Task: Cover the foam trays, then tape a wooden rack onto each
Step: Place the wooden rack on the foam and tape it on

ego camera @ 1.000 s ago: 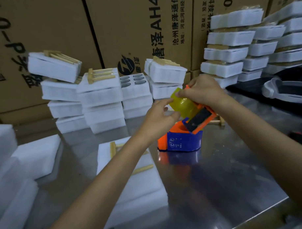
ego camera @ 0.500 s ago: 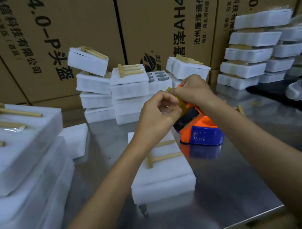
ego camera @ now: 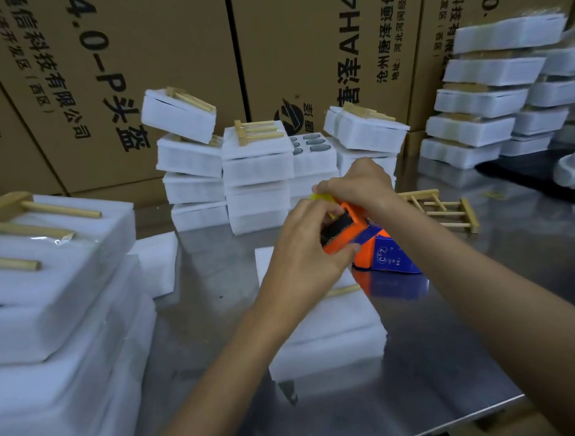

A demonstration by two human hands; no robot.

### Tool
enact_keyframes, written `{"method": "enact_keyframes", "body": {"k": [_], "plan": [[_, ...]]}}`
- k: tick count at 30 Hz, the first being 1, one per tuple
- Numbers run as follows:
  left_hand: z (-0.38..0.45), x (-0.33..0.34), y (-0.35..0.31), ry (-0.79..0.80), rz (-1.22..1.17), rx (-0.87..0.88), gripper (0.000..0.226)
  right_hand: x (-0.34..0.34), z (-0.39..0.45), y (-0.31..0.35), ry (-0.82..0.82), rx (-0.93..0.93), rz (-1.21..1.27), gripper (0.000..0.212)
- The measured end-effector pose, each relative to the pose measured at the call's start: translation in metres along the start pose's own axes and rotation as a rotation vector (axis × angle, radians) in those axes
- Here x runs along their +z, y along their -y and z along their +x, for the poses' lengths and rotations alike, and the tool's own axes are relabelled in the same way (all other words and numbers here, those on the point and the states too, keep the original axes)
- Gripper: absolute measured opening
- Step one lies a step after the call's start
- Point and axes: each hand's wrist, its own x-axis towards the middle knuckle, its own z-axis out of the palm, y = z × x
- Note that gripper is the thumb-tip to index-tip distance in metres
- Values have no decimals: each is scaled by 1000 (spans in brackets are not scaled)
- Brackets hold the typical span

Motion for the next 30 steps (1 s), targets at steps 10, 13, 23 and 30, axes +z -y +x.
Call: {"method": "enact_keyframes", "body": {"k": [10,13,23,30], "plan": [[6,32,-25,-3,-37,126,49,-50,-9,-36,150,62,245,27],[14,36,-30,19,-77,47,49,-57,-13,-53,221,211,305,12],[40,45,-18,78,-443,-463,21,-62,-28,-104,518,387,314,64],[45,35,3,92,-470,-681,36,-34,-60,-117,147,230,115,81]]}}
